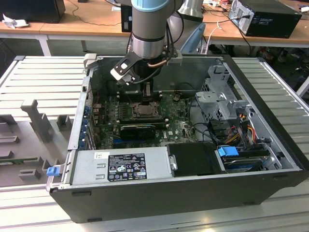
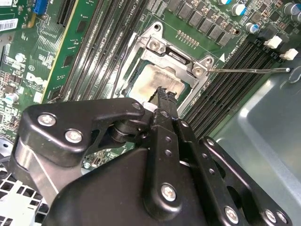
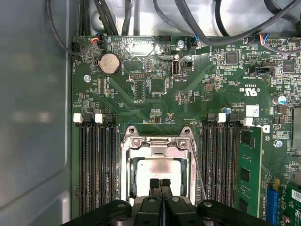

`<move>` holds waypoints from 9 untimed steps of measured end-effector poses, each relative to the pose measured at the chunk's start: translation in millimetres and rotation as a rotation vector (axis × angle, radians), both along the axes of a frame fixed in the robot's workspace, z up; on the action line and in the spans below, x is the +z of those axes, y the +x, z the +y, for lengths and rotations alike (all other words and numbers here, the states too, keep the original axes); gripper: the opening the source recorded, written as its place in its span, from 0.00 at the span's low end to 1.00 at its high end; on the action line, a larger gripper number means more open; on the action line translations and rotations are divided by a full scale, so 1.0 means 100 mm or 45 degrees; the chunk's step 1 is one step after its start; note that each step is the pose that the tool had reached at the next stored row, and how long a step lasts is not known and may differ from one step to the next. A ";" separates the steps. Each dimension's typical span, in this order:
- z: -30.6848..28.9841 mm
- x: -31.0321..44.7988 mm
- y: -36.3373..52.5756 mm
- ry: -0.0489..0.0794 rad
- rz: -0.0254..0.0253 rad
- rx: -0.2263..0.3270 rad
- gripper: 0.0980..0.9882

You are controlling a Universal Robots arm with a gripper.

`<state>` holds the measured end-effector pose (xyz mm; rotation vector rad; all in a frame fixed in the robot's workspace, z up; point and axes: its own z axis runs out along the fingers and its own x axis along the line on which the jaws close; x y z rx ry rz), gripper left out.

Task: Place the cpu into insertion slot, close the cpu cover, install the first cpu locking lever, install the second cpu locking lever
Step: 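Install the first cpu locking lever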

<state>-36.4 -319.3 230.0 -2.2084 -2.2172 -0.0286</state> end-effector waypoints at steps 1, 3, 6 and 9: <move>0.000 0.003 0.000 0.000 0.0000 0.000 0.01; 0.000 0.010 0.000 0.000 -0.0001 0.000 0.01; 0.000 0.023 0.000 0.000 -0.0002 0.000 0.01; 0.000 0.033 -0.002 -0.001 -0.0002 0.000 0.01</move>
